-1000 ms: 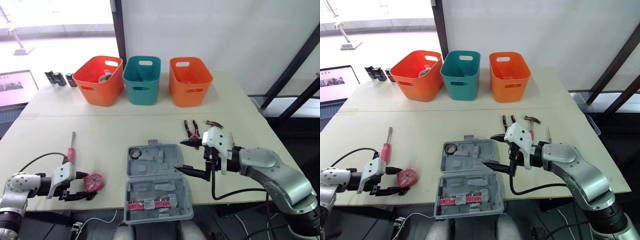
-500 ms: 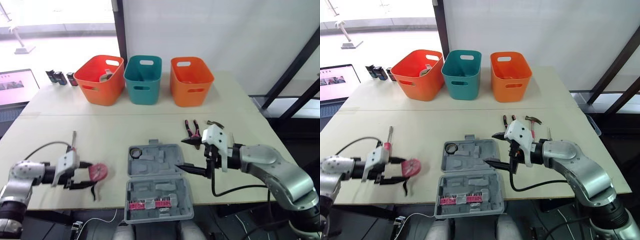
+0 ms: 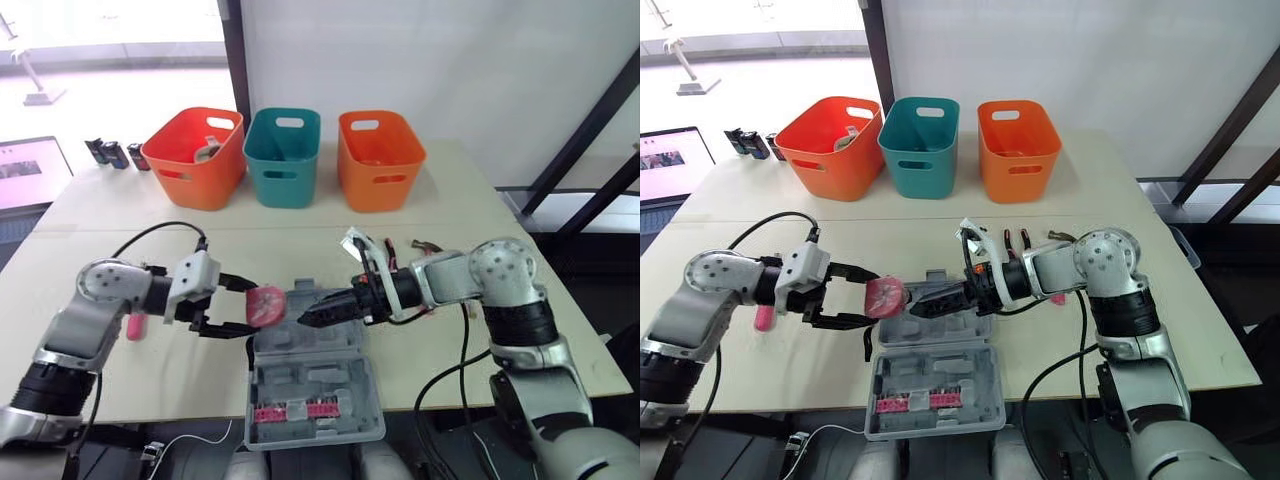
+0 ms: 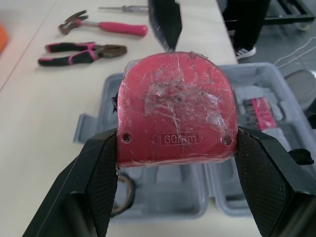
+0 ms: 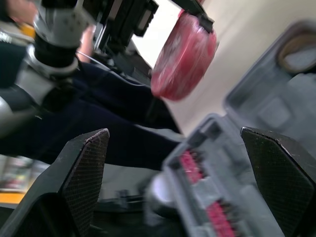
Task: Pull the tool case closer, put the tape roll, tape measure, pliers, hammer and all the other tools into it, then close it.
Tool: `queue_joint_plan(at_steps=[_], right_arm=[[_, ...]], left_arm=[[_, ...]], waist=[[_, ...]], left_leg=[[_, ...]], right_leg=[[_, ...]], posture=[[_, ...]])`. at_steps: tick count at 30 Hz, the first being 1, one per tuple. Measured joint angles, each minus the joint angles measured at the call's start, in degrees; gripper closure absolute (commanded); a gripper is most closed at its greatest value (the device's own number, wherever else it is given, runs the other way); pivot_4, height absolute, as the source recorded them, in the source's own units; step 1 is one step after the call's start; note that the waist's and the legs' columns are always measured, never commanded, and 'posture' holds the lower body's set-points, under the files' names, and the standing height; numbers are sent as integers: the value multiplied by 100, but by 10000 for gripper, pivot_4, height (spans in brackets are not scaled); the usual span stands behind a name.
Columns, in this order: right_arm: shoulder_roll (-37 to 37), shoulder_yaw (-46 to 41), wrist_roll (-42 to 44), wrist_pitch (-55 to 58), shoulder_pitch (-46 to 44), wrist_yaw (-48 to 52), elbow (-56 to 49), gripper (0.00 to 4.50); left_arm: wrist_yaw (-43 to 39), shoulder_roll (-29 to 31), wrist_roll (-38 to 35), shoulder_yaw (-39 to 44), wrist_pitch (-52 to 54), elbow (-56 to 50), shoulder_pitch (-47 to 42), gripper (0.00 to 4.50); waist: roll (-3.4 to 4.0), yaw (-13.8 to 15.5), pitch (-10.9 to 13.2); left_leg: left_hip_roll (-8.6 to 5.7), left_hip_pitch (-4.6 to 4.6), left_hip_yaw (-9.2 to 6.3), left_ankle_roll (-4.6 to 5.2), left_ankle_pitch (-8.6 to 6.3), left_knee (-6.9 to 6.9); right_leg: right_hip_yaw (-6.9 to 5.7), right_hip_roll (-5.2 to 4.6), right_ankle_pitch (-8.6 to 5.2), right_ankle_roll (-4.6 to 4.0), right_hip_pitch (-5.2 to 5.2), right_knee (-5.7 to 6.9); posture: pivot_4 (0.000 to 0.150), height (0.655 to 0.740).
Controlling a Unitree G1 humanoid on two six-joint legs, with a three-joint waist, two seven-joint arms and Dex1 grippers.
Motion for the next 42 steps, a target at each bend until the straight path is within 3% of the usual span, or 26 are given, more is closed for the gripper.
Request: queue_joint_plan(at_steps=[7,18,21,28,34,37,42], right_arm=[[-484,948,2590,-464,-293,-1970,996,0],[-160,993,2824,-732,-270,-2552,1194,0],[-137,894,2828,-750,-270,-2616,1211,7820],[-137,737,2834,-789,-201,-2723,1226,40460],[-135,615,2831,-806,-148,-2755,1227,40534],[-132,592,2831,-800,-105,-2738,1214,40534],[-280,511,2833,-722,30,-2564,1194,40534]], left_arm=[[65,-60,-10,-105,120,-289,-84,15895],[237,-282,66,-381,88,-374,-185,15895],[267,-288,76,-399,85,-372,-192,15895],[337,-308,146,-435,-26,-373,-255,15895],[481,-377,185,-435,3,-407,-265,15895],[553,-424,115,-433,137,-420,-221,1198],[614,-525,-373,-302,578,-538,-139,1198]], waist=[[2,-12,1],[5,-3,3],[5,7,3],[6,6,4],[8,3,5],[9,3,5],[9,13,5]], left_leg=[[15,-7,-3,16,-8,-1],[30,-12,-6,19,-10,-2],[30,-13,-6,19,-10,-2],[30,-14,-6,19,-10,-2],[30,-14,-6,19,-10,-2],[30,-14,-5,19,-10,-2],[30,-16,-6,19,-10,-2]], right_leg=[[2,23,1,1,-14,2],[3,43,10,10,-29,13],[3,43,10,9,-29,13],[3,43,9,8,-30,12],[3,43,11,11,-31,13],[3,43,11,11,-31,12],[3,43,11,11,-31,13]], posture=[[1500,7400],[1500,7400],[1500,7400],[1500,7400],[1500,7400],[1500,7400],[1500,7400]])
